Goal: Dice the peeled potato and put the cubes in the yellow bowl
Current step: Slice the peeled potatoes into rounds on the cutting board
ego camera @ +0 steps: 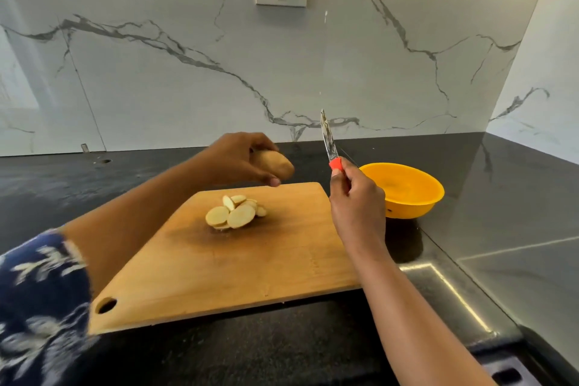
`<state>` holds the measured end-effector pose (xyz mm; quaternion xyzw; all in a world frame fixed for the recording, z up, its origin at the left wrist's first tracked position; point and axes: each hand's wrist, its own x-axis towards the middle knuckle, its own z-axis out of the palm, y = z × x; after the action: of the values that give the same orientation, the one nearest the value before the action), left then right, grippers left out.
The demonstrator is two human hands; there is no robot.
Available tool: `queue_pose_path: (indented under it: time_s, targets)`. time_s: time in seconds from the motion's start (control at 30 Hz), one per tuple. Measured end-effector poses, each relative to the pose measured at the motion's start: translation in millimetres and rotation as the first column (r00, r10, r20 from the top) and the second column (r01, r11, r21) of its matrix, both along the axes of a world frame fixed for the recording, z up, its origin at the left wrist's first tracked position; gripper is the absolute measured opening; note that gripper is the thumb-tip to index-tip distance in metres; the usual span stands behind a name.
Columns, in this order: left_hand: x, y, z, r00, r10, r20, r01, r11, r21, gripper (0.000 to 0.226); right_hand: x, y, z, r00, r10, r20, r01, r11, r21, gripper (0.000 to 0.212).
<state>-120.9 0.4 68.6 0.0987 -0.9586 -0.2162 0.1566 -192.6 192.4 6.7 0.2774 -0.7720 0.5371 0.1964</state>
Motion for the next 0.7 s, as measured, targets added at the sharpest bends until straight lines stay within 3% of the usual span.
queue_pose_path:
  time_s: [0.07,0.27,0.33,0.43,0.5,0.6,0.7]
  targets:
    - [42,-10,5,0.997,0.079,0.003,-0.079,0.997,0.015,0.063,2,0,0,1.0,0.014,0.003,-0.014,1.0,0.003,0.035]
    - [133,-25,-30,0.928,0.336,0.159,-0.345,0.938,0.033,0.105,8,-4,-2,0.999,0.033,0.003,-0.033,0.998,0.049,0.035]
    - [140,-25,-43,0.92,0.335,0.204,-0.35,0.936,0.042,0.103,9,-4,-2,1.0,0.031,-0.004,-0.03,0.998,0.056,0.034]
    - [141,-22,-51,0.907,0.334,0.258,-0.356,0.933,0.045,0.082,9,-5,-4,0.999,0.034,-0.009,-0.033,0.997,0.073,0.033]
    - [141,-21,-46,0.9,0.302,0.315,-0.327,0.944,0.028,0.096,8,-5,-5,0.999,0.04,-0.007,-0.04,0.996,0.082,0.033]
    - [138,-16,-37,0.897,0.251,0.365,-0.282,0.959,0.035,0.144,8,-6,-5,0.999,0.05,-0.007,-0.049,0.995,0.086,0.034]
    - [119,3,-29,0.92,0.243,0.306,-0.266,0.963,0.034,0.132,7,-6,-5,0.999,0.05,-0.007,-0.049,0.996,0.077,0.035]
